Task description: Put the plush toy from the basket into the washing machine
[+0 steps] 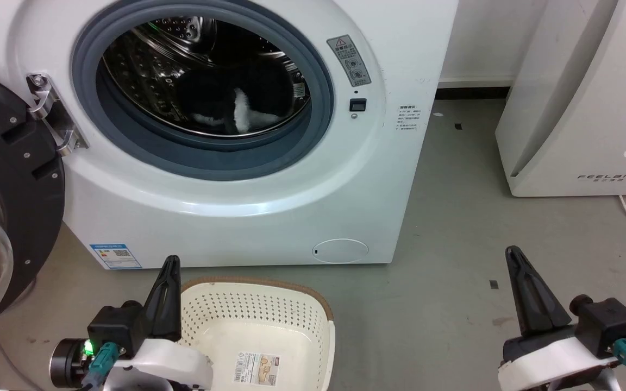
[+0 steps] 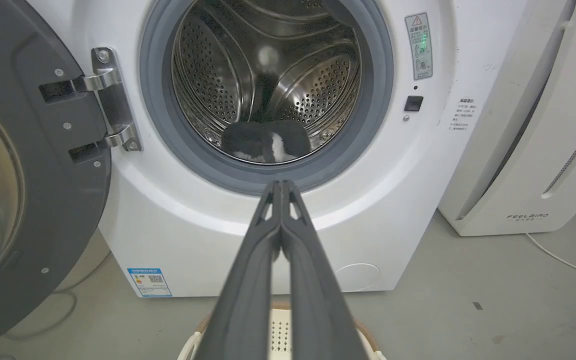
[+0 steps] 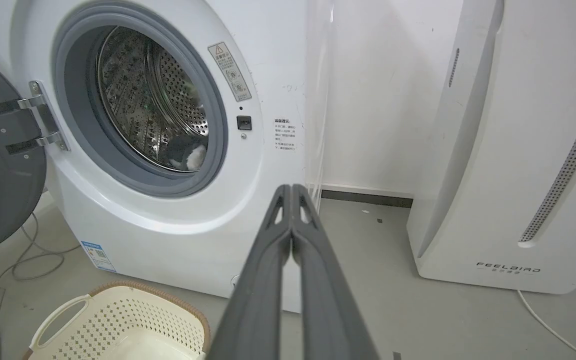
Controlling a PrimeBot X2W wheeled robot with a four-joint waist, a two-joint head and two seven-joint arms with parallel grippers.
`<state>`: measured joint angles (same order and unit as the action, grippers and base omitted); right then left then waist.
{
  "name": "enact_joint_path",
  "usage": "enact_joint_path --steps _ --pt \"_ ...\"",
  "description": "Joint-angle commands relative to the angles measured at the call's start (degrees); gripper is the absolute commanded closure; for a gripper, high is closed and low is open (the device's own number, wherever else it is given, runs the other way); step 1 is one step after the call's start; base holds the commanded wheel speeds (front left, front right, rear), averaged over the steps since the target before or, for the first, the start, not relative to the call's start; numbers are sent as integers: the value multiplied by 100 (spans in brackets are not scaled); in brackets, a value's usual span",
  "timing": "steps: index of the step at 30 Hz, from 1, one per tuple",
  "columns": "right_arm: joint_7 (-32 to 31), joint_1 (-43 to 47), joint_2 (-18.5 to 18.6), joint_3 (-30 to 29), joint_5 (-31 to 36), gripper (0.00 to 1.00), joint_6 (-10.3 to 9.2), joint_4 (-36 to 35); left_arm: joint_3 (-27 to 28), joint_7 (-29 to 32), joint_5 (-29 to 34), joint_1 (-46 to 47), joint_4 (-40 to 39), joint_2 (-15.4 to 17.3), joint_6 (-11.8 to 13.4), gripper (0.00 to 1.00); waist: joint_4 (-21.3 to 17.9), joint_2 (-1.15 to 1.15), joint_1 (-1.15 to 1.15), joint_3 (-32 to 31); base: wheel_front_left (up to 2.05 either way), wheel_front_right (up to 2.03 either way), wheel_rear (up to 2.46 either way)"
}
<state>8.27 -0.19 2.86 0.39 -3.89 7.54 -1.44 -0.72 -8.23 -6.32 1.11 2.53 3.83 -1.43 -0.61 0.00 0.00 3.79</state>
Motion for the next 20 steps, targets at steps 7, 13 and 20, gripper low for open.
enact_joint_path --steps 7,13,20 --pt "-100 11 1 -9 93 100 -3 35 27 100 109 -56 -56 -32 35 100 7 0 0 -39 0 0 0" --pt "-170 12 1 -12 122 100 -3 45 32 170 159 -61 -75 -38 46 100 12 0 0 -72 0 0 0" --pt "-252 13 1 -15 155 100 -3 58 37 252 219 -68 -97 -45 58 100 18 0 0 -111 0 0 0"
